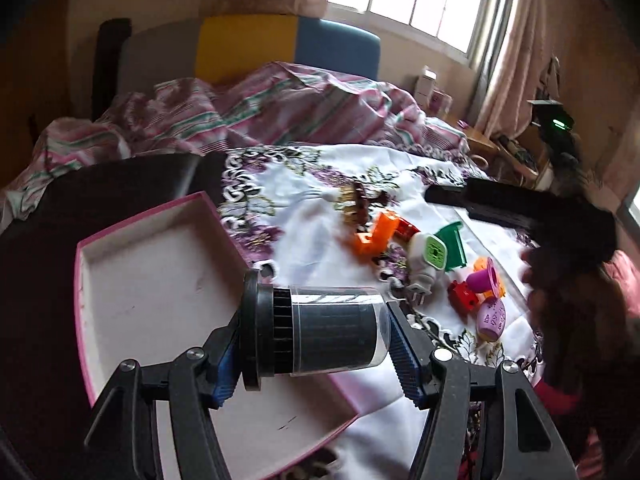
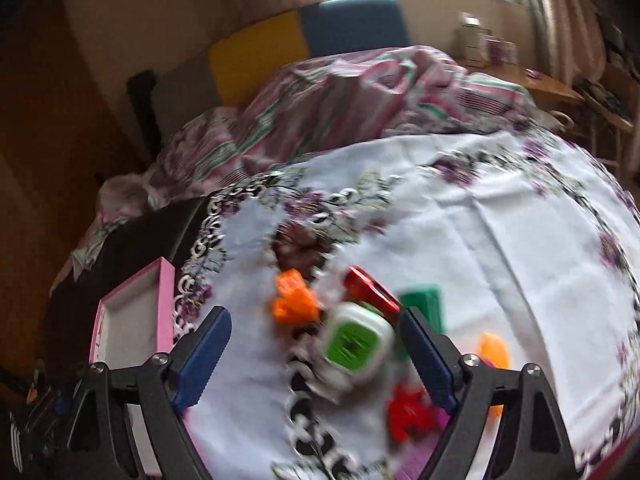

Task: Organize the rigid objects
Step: 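Grasp the brown wooden knob with the right gripper while the left gripper lifts the cylinder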

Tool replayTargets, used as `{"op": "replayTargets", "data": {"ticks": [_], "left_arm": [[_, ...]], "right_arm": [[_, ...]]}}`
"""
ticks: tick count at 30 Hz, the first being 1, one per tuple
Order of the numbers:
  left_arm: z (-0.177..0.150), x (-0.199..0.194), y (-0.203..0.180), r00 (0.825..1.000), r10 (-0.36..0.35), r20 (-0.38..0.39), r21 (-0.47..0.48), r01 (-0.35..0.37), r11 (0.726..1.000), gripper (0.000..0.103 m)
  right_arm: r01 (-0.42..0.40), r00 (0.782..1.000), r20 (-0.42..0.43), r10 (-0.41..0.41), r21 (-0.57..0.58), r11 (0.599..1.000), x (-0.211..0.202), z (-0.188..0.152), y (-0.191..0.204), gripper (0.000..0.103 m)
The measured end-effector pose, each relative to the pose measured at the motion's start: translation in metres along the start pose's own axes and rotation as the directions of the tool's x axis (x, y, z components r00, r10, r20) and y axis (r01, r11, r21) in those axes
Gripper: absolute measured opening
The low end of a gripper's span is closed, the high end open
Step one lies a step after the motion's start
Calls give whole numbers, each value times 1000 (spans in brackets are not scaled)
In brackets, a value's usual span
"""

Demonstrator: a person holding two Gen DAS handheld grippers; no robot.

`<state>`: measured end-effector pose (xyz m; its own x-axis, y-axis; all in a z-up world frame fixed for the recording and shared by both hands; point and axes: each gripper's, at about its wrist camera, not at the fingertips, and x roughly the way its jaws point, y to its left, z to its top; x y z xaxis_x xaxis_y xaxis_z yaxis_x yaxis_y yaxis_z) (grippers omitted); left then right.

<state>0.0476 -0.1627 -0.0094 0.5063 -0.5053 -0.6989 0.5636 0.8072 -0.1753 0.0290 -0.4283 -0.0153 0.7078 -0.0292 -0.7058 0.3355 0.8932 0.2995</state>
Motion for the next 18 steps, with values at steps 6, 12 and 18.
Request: {"op": "replayTargets", "data": {"ticks": [6,12,18], "left_arm": [[-4,-13,36,1000,20,10,-92,-19,996,64],[-6,-17,57,1000,24,10,-152,-22,988,64],[-6,-14,63,1000,26,0,-170,-26,985,64]], "right_arm": [[19,998,-60,-22,-47,999,55,41,26,97],[75,981,-181,-75,-7,997,118,71,21,97],[110,960,-265,-91,60,992,158,72,14,65]]}}
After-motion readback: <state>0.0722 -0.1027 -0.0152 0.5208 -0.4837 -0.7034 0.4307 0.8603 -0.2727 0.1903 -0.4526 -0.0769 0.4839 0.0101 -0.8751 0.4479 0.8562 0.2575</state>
